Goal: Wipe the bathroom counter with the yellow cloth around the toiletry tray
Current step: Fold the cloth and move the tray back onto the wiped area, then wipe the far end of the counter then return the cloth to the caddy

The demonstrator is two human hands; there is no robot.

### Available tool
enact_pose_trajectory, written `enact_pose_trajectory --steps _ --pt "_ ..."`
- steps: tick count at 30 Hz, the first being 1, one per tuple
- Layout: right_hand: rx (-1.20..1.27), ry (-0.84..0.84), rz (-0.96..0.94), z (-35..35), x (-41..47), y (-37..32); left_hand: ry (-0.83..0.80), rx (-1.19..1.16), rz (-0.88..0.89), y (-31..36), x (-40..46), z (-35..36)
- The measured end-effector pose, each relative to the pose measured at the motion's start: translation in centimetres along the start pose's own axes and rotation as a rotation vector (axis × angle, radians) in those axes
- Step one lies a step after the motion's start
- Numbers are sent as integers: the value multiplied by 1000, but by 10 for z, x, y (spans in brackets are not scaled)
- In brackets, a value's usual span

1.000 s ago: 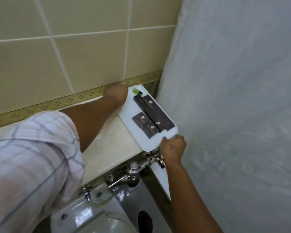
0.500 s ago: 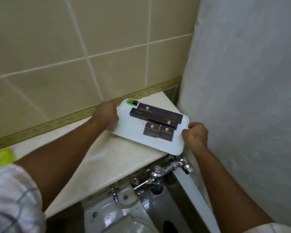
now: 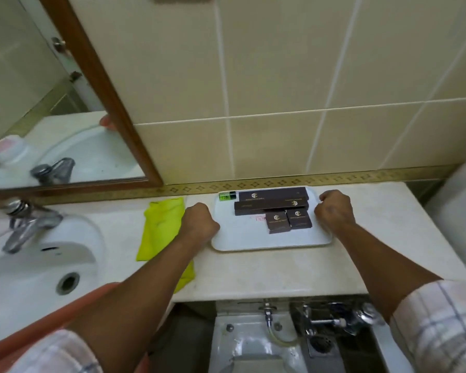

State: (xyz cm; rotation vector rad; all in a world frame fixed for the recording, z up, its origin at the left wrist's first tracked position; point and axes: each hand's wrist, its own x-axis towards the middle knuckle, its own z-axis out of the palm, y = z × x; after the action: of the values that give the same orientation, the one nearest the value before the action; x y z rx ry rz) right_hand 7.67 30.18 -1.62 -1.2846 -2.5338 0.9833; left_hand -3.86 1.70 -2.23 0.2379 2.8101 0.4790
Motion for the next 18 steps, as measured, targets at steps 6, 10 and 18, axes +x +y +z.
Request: enact_pose_trajectory --steps 6,10,18 --pt "-68 55 -6 14 -2 -6 53 -62 5 -17 10 -3" --pt "80 -35 -325 57 -101 -40 231 -12 -106 -66 30 -49" --pt "172 -411 -173 180 -223 -138 -196 12 -89 -120 54 -73"
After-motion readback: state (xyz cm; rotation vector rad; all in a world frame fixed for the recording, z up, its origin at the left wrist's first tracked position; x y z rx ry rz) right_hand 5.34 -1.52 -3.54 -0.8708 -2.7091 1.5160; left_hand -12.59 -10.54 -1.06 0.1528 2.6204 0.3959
